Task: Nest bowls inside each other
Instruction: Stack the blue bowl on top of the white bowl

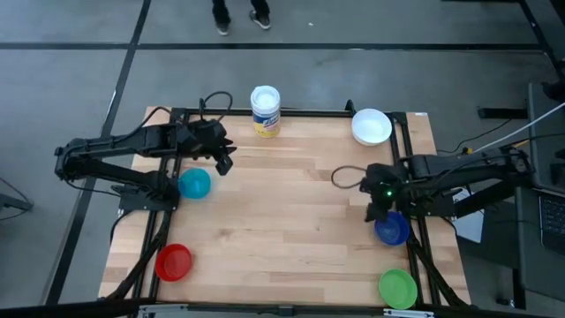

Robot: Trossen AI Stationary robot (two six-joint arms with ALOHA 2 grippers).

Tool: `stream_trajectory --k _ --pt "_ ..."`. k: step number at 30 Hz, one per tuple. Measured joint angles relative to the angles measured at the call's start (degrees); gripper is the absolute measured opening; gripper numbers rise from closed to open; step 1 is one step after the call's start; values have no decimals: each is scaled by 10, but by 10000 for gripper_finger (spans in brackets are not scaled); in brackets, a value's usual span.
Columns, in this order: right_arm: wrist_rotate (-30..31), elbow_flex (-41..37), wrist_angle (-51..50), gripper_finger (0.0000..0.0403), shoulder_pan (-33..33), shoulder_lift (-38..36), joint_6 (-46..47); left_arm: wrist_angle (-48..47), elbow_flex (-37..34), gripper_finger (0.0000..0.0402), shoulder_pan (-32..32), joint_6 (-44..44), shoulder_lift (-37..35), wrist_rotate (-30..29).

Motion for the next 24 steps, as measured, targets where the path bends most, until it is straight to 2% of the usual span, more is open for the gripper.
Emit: stream_trajectory --k 4,7,12,19,24 --pt "-1 26 -58 116 22 37 -37 0 0 112 11 14 0 9" --pt "-1 37 -55 119 35 62 -13 1 0 112 18 21 0 19" --pt "0 39 -35 149 64 94 47 2 0 112 21 25 0 28" --pt "71 39 29 176 115 97 260 1 0 112 20 17 0 44" --pt "173 39 54 173 160 97 473 1 0 112 26 24 0 46"
